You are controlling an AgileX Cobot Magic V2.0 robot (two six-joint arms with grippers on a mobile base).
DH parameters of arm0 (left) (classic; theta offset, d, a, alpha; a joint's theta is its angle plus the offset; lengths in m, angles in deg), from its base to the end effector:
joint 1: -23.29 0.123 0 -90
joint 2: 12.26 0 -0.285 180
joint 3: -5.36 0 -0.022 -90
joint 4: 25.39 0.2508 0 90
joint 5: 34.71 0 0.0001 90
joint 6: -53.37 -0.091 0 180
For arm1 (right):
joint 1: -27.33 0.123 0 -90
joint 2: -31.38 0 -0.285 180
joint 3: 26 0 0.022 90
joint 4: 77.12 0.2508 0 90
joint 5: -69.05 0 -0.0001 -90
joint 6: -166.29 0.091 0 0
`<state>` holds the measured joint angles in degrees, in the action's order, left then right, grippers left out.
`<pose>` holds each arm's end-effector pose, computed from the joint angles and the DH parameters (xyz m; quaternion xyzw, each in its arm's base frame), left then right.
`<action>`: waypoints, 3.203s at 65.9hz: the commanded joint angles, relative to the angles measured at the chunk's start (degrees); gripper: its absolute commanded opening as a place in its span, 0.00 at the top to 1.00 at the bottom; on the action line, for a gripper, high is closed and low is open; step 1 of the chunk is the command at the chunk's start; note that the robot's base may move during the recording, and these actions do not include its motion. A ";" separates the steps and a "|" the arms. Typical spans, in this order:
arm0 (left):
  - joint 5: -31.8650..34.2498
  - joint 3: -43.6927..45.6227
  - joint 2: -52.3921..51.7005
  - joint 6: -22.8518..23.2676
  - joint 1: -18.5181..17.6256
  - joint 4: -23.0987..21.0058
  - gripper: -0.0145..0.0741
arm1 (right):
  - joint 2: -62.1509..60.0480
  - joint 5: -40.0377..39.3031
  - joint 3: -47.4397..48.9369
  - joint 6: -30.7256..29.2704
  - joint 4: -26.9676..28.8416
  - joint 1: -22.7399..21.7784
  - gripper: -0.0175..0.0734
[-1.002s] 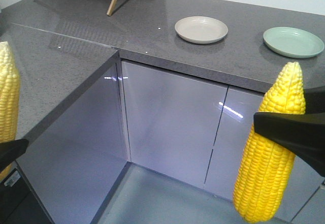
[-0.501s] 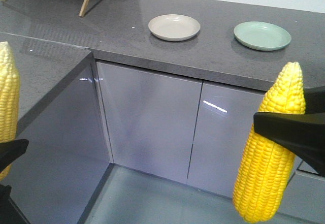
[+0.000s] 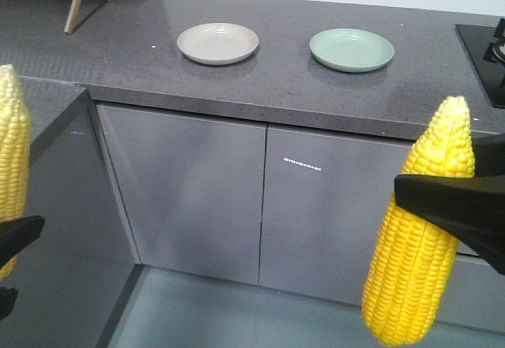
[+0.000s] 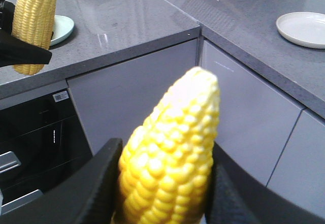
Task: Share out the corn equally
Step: 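Drive the base toward the counter with the cream and green plates, then drive the base up to the counter edge, centering both plates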
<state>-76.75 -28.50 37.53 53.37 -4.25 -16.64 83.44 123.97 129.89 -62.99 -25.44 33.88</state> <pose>0.1254 -0.0549 0.3378 0.2375 0.8552 -0.0391 0.4590 0.1173 0.0723 0.3967 -0.3125 0.7616 0.2632 0.5030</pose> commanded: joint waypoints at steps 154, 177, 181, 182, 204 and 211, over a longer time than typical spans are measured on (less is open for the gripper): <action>3.37 1.61 -0.24 0.00 -0.08 0.20 0.48 | -0.24 -2.28 1.41 -0.45 2.85 0.03 0.58; 3.37 1.61 -0.24 0.00 -0.08 0.20 0.48 | -0.24 -2.28 1.41 -0.45 2.85 0.03 0.58; 3.37 1.61 -0.24 0.00 -0.08 0.20 0.48 | -0.24 -2.28 1.41 -0.45 2.85 0.03 0.58; 3.37 1.61 -0.24 0.00 -0.08 0.20 0.48 | -0.24 -2.28 1.41 -0.45 2.85 0.03 0.58; 3.37 1.61 -0.24 0.00 -0.08 0.20 0.48 | -0.24 -2.28 1.41 -0.45 2.85 0.03 0.58; 3.37 1.61 -0.24 0.00 -0.08 0.20 0.48 | -0.24 -2.28 1.41 -0.45 2.85 0.03 0.58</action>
<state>-76.96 -28.50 37.53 53.37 -4.25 -16.64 83.44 123.97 129.89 -62.99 -25.44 33.88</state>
